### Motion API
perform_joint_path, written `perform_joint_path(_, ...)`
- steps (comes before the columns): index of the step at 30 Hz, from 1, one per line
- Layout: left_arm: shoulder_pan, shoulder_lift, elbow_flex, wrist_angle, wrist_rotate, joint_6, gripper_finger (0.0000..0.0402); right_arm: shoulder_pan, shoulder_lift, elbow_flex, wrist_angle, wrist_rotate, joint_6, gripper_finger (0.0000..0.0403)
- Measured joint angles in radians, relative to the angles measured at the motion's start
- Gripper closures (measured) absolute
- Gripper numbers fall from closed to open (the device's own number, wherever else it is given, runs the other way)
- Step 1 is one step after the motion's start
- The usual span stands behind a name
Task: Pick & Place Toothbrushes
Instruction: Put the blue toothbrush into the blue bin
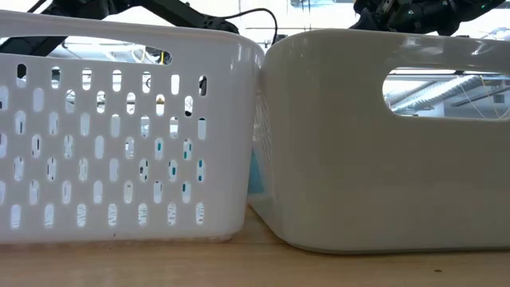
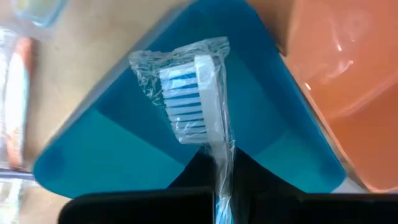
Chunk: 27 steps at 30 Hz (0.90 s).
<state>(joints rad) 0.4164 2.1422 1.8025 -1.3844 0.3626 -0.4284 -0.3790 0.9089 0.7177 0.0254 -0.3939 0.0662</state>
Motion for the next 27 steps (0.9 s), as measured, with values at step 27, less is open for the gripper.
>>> perform_joint_path(27, -0.046, 0.000, 0.007, -0.018, 0.048, 0.056, 0.0363, 0.000, 0.000, 0.000, 0.000, 0.000, 0.001, 0.0403)
